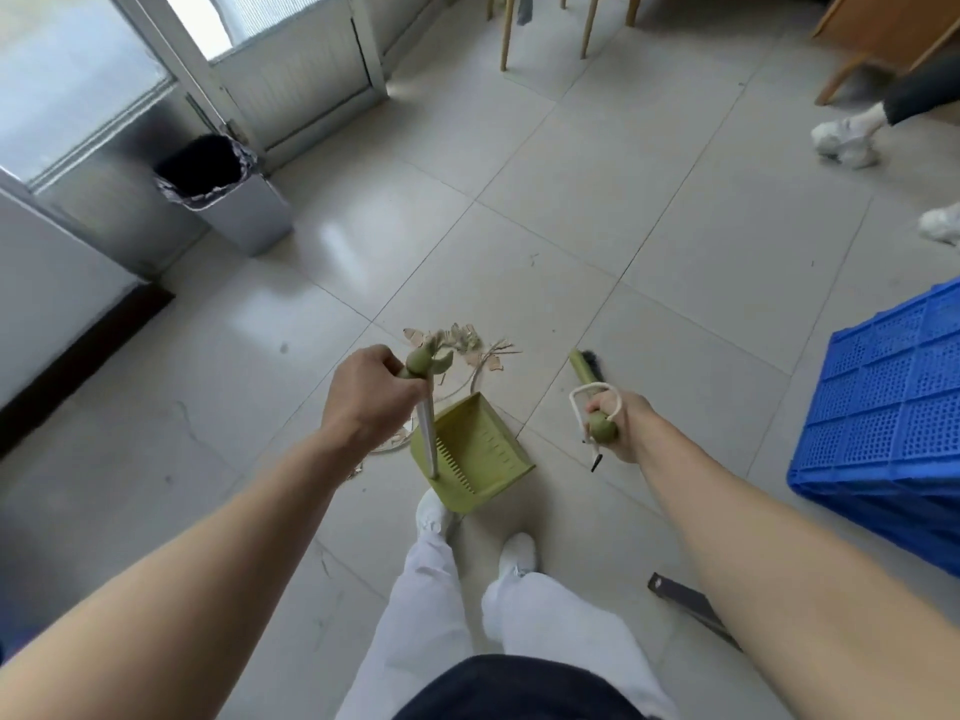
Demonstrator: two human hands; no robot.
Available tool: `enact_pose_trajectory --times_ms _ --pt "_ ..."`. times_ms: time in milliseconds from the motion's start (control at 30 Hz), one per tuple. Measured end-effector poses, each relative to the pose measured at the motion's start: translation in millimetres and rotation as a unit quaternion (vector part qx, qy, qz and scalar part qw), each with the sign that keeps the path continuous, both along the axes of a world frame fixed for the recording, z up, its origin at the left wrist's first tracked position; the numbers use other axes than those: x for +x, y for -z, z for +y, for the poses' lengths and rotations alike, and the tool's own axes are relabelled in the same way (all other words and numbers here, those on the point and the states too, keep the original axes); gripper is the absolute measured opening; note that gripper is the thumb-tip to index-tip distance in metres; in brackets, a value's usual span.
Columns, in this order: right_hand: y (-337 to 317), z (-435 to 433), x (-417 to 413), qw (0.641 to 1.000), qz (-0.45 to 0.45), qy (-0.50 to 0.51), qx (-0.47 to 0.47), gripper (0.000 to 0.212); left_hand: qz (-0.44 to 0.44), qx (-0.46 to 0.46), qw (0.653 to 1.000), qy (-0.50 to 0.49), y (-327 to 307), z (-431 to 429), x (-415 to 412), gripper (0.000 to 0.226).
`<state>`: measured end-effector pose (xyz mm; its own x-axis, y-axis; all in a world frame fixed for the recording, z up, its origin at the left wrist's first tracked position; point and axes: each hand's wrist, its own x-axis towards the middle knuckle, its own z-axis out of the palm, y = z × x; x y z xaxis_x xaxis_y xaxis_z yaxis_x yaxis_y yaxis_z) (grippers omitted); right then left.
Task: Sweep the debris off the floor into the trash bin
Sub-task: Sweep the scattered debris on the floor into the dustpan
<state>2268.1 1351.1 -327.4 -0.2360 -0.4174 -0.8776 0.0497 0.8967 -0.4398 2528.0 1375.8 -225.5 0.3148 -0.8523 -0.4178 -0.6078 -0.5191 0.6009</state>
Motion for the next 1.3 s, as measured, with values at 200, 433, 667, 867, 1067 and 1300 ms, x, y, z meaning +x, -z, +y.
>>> enact_pose_trajectory --times_ms 200,433,667,867,1067,1300 --pt "10 25 57 0.996 -0.071 -0.037 0.03 0.023 0.0 0.006 0.999 -0.051 5 19 5 0.022" --pt "-9 13 37 0.987 -0.16 0.017 0.0 0.015 -0.008 0.004 0.999 -0.044 2 7 -2 0.021" --pt "-20 -12 9 0.996 -0.048 0.04 -0.058 0.014 0.014 -0.002 1.0 -0.026 -3 -19 -13 0.021" --pt "-8 -59 -27 0.997 0.022 0.056 -0.038 0.02 0.022 -0.001 1.0 0.005 1 -63 -16 0.021" --pt "18 -111 -21 0.998 0.008 0.057 -0.011 0.021 0.031 0.009 0.999 0.01 9 -111 -11 0.021" --pt "6 -125 51 0.996 -0.083 0.014 -0.003 0.017 0.07 0.025 0.997 -0.012 9 -154 -6 0.02"
